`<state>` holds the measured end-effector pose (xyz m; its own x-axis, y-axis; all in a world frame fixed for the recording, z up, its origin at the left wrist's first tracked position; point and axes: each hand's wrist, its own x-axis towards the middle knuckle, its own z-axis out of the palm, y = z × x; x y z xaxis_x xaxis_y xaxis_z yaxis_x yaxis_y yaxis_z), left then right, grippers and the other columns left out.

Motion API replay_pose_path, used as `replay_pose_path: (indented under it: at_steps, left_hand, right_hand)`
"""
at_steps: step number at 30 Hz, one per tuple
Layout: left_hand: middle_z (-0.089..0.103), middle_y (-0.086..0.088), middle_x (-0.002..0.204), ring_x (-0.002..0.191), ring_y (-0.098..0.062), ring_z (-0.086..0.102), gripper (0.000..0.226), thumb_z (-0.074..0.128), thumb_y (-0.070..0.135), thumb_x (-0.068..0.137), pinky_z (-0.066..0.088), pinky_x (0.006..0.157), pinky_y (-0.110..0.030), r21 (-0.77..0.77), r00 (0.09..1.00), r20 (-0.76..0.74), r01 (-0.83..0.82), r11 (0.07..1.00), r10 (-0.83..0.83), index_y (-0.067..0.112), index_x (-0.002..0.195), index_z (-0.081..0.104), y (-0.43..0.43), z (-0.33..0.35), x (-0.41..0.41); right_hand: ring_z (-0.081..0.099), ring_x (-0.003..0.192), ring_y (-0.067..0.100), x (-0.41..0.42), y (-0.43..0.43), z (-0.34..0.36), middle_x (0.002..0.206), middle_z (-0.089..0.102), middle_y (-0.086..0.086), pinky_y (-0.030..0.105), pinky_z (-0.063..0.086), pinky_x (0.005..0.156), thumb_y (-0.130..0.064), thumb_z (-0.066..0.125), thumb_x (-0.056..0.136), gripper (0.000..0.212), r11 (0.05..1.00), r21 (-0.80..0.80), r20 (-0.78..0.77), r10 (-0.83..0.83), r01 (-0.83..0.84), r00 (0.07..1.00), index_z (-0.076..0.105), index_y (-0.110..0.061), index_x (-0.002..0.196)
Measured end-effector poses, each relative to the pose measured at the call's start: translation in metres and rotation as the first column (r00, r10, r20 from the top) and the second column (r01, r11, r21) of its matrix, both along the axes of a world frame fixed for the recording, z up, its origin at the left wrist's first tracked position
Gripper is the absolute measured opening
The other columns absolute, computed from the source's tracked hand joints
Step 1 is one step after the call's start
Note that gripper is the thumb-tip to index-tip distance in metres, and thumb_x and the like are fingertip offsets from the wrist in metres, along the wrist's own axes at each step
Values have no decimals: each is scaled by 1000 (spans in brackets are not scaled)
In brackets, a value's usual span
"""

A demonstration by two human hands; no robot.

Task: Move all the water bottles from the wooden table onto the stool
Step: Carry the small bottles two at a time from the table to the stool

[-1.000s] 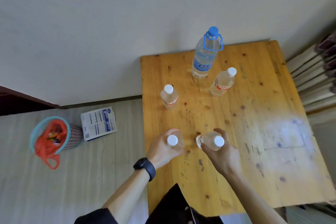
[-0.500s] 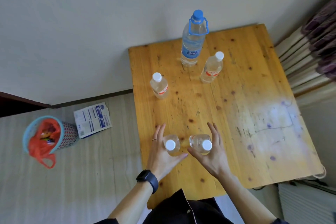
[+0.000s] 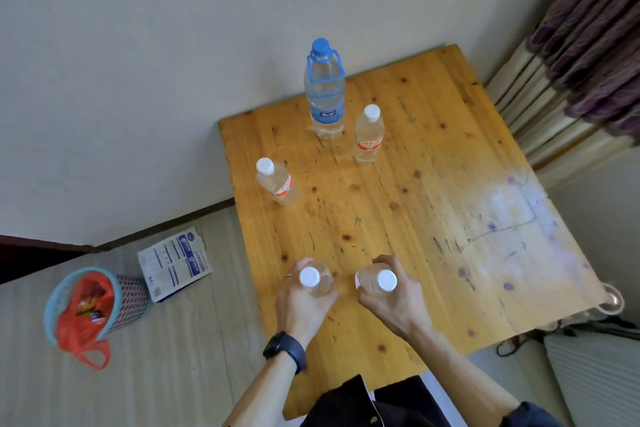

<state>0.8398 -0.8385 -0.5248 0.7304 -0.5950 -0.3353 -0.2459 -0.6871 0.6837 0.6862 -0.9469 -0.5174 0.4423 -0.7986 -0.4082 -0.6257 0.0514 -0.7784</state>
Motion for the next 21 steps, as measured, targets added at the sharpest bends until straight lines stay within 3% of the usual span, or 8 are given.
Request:
replay_pose_path:
  at_steps: [3, 6, 10, 13, 16, 21]
  left_hand:
    - [66, 19, 94, 86, -3, 63, 51, 83, 51, 66, 50, 64, -20, -19, 986, 30, 165, 986, -165, 48, 105, 50, -12, 15, -16]
    - [68, 22, 93, 84, -3, 65, 49, 78, 58, 67, 55, 67, -26, -39, 928, 30, 373, 927, -372, 49, 105, 49, -37, 32, -41]
    - [66, 19, 107, 95, -11, 63, 53, 75, 56, 70, 48, 69, -23, -85, 675, 144, 737, 671, -723, 43, 116, 51, -80, 46, -97]
    - [67, 11, 106, 95, -16, 63, 54, 75, 49, 70, 40, 68, -21, -150, 465, 158, 883, 445, -871, 43, 116, 47, -103, 62, -171]
    - [67, 8, 102, 93, -18, 64, 56, 71, 52, 67, 47, 69, -27, -195, 239, 156, 958, 208, -958, 45, 116, 44, -101, 83, -259]
    - [68, 19, 101, 92, -5, 63, 51, 77, 47, 65, 51, 77, -24, -293, -91, 154, 947, -134, -984, 40, 111, 55, -32, 117, -397]
  right_hand:
    - [64, 81, 5, -36, 4, 24, 90, 67, -18, 30, 54, 67, -37, 82, 63, 53, 993, -8, 26, -118, 119, 993, 51, -39, 107]
    - [65, 83, 6, -79, 12, 49, 94, 68, -17, 32, 56, 67, -37, 83, 63, 52, 956, -32, 43, -289, 290, 956, 52, -41, 105]
    - [65, 79, 4, -146, 41, 82, 91, 69, -18, 22, 53, 63, -36, 83, 65, 47, 796, -125, 66, -589, 592, 806, 53, -43, 102]
    - [65, 76, 1, -202, 84, 104, 86, 68, -21, 13, 47, 60, -32, 86, 68, 43, 542, -198, 80, -822, 817, 564, 54, -41, 96]
    - [63, 79, -2, -258, 140, 122, 90, 64, -28, 11, 46, 62, -37, 87, 66, 43, 240, -332, 67, -959, 912, 276, 56, -35, 97]
    - [61, 73, -8, -334, 264, 152, 80, 66, -23, 13, 42, 57, -39, 86, 67, 43, -211, -347, 97, -977, 914, -189, 55, -34, 97]
